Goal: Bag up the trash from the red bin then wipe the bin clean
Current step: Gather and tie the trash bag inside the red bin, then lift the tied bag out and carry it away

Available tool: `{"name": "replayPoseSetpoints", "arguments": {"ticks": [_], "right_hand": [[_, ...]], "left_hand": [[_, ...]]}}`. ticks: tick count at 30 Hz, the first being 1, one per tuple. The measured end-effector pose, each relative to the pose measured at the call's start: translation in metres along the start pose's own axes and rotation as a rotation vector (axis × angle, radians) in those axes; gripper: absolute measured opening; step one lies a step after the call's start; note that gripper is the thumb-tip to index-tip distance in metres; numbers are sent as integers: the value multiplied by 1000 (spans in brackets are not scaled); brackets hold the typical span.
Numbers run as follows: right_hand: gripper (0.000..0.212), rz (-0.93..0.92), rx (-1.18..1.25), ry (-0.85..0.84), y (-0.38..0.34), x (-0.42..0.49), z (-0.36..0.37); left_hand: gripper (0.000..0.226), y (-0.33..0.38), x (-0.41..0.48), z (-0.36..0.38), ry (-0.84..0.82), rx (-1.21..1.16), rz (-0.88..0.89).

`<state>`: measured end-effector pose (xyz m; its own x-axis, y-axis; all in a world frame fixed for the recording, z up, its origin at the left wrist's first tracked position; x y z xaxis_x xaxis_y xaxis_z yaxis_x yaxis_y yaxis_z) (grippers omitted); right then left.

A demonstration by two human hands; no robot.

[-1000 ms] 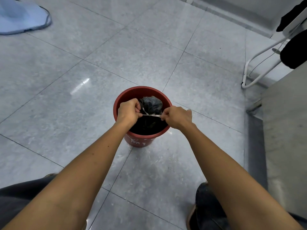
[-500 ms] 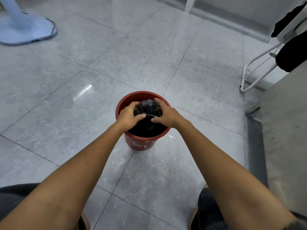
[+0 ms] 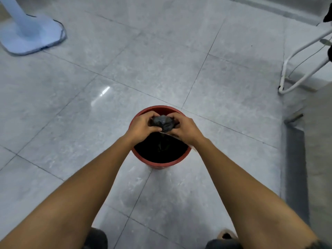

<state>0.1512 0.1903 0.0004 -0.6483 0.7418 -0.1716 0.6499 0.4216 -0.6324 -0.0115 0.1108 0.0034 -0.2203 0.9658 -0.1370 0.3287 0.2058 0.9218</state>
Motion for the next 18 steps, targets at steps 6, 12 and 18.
{"name": "replayPoseSetpoints", "arguments": {"ticks": [6,12,18], "right_hand": [[39,27,11,-38,-59,-1,-62],[39,-11,10,-81,-162,-10,-161],[33,-152,1,-96,-326,-17,-274]], "left_hand": [[37,78,-16,-36,94,-102,-103],[36,196,-41,-104,208,-183,-165],[30,338,-86,-224,332,-267,-156]]}}
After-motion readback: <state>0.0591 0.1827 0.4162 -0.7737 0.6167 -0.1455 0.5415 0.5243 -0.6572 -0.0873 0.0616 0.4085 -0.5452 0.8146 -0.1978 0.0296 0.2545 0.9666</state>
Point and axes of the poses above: each hand's wrist, its own x-axis towards the middle knuckle, its own z-axis out of the palm, y = z × x, the point moved 2 cm from there along x, towards the middle knuckle, and after that the axes turned 14 degrees about -x, right-handed, at the moved point
